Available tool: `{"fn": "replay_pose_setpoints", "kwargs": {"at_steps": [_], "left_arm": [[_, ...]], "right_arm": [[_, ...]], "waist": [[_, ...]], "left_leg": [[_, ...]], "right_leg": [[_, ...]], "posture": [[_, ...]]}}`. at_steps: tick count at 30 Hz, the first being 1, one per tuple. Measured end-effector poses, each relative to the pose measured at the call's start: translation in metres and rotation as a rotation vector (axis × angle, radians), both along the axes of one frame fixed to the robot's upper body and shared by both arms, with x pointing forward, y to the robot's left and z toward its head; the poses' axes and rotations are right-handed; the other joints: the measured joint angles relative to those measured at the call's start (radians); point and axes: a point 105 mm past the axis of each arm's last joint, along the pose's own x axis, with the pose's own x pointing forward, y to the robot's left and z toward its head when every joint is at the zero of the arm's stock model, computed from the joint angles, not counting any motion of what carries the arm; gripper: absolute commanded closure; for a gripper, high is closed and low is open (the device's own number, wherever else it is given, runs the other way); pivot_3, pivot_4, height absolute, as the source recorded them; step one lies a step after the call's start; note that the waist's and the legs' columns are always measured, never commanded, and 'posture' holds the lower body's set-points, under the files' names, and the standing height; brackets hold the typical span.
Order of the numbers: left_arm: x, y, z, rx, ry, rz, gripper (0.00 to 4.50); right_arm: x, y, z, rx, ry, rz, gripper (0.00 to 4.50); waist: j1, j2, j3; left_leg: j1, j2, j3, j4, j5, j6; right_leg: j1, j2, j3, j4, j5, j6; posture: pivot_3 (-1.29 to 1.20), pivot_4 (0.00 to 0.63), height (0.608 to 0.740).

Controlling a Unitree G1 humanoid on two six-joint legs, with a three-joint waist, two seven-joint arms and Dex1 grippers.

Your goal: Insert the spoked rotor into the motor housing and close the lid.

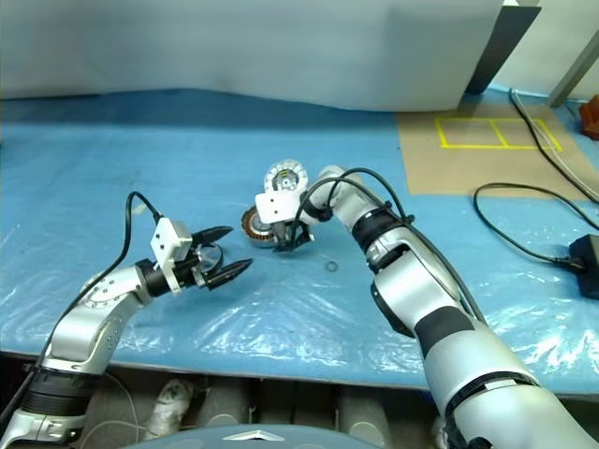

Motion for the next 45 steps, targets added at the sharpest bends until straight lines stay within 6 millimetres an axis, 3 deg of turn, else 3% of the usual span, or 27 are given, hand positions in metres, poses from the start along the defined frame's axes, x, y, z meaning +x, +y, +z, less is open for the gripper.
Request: {"fn": "replay_pose_setpoints", "kwargs": {"at_steps": [7, 10, 16, 25, 38, 45], "left_arm": [[0.0, 0.0, 0.0, -0.001, 0.006, 0.004, 0.0], [0.0, -0.001, 0.001, -0.001, 0.004, 0.008, 0.0], [0.0, -0.003, 0.003, -0.006, -0.003, 0.007, 0.0], [0.0, -0.004, 0.003, -0.01, 0.009, 0.009, 0.0], [0.002, -0.008, 0.007, -0.018, -0.003, -0.004, 0.0], [0.004, -0.012, 0.01, -0.022, -0.013, -0.022, 0.0]], "right_arm": [[0.001, 0.0, -0.003, -0.023, -0.022, 0.002, 0.01], [0.001, -0.002, -0.006, -0.04, -0.026, 0.008, 0.55], [-0.001, -0.001, -0.003, -0.039, -0.033, 0.032, 2.57], [-0.004, -0.003, -0.002, -0.074, -0.074, 0.094, 2.6], [-0.031, -0.058, 0.006, -0.268, -0.061, 0.293, 2.6], [-0.036, -0.048, 0.0, -0.29, -0.09, 0.334, 2.6]], "waist": [[0.0, 0.0, 0.0], [0.0, 0.0, 0.0], [0.0, 0.0, 0.0], [0.0, 0.0, 0.0], [0.003, 0.0, 0.0], [-0.002, -0.001, -0.001]], "left_leg": [[0.0, 0.0, 0.0, 0.0, 0.0, 0.0], [0.0, 0.0, 0.0, 0.0, 0.0, 0.0], [0.001, 0.0, 0.0, 0.0, 0.0, 0.0], [0.005, 0.001, 0.0, 0.002, -0.002, -0.003], [0.001, 0.001, 0.0, 0.004, 0.0, 0.0], [0.003, 0.001, 0.001, 0.004, 0.0, 0.0]], "right_leg": [[0.0, 0.0, 0.0, 0.0, 0.0, 0.0], [0.0, 0.0, 0.0, 0.001, 0.0, 0.0], [0.0, 0.0, 0.0, 0.001, 0.0, 0.0], [0.0, 0.0, 0.001, 0.01, -0.002, -0.004], [-0.002, 0.0, 0.0, 0.01, -0.003, -0.004], [-0.001, 0.0, 0.001, 0.011, -0.003, -0.004]], "posture": [[0.0, 0.15, 0.74], [0.0, 0.15, 0.74], [0.0, 0.15, 0.74], [0.0, 0.15, 0.74], [0.0, 0.15, 0.74], [0.0, 0.15, 0.74]]}}
